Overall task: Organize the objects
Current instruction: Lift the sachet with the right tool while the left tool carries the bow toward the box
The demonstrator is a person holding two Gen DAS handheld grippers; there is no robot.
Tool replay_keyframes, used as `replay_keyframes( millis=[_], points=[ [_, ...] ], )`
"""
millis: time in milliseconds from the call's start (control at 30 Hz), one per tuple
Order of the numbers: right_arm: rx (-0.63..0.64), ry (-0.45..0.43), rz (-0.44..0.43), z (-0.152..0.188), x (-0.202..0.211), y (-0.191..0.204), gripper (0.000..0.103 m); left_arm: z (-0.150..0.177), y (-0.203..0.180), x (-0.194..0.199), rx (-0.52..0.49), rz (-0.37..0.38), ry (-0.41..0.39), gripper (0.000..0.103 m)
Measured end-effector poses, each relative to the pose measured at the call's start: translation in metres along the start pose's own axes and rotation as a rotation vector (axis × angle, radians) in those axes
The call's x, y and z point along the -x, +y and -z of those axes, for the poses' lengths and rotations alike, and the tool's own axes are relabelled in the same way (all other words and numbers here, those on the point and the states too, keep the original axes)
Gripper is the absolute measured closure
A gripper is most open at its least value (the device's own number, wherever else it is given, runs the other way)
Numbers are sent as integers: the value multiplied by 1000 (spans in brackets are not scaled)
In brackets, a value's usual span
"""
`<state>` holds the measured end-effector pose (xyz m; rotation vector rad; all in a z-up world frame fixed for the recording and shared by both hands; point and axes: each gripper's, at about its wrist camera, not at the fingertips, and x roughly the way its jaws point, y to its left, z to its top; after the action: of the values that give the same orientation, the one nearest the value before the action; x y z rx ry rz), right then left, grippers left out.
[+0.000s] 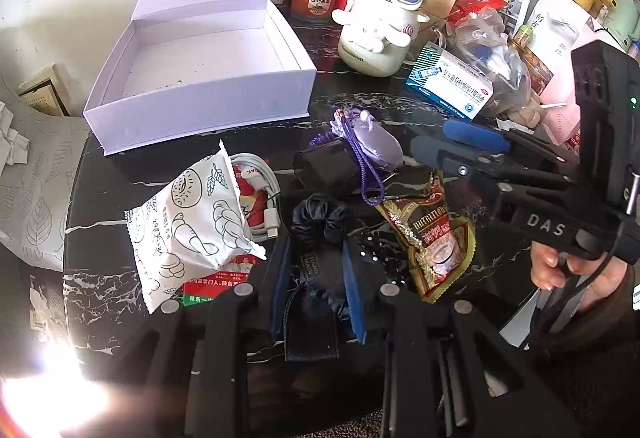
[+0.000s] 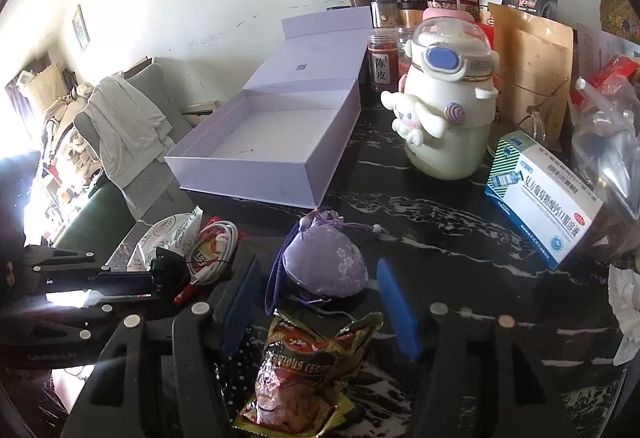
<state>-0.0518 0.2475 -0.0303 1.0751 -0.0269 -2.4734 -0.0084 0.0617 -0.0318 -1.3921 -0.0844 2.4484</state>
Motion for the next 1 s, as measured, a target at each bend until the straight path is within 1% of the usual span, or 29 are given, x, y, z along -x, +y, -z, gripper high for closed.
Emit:
replay_keyframes(
  millis=[133, 300, 433, 600, 633, 667, 767, 867, 1000],
  points=[
    [32, 25, 10, -6, -15, 3, 42, -2, 3, -2, 7, -9, 1, 79],
    [14, 82, 19, -7, -39, -1, 42, -6, 7, -6, 11, -15, 11, 79],
    [-16, 114, 9, -5, -52, -9, 41, -11, 7, -10, 9, -19, 20, 79],
    [-61, 120, -48, -5, -56, -20, 41, -16, 6, -14, 6, -23, 28, 79],
    [-58, 118, -51, -5, -56, -20, 42, -17, 6, -14, 6, -24, 29, 79],
    [-51, 112, -59, -6, -56, -19, 51, -18, 6, -15, 5, -25, 30, 79],
    [-42, 108, -57, -7, -54, -18, 58, -20, 5, -15, 3, -26, 28, 79],
    [-45, 105, -67, -8, -51, -18, 60, -20, 4, -15, 2, -21, 26, 79],
    [-31, 70, -65, -11, -38, -16, 60, -20, 3, -15, 1, -14, 22, 79]
  ],
)
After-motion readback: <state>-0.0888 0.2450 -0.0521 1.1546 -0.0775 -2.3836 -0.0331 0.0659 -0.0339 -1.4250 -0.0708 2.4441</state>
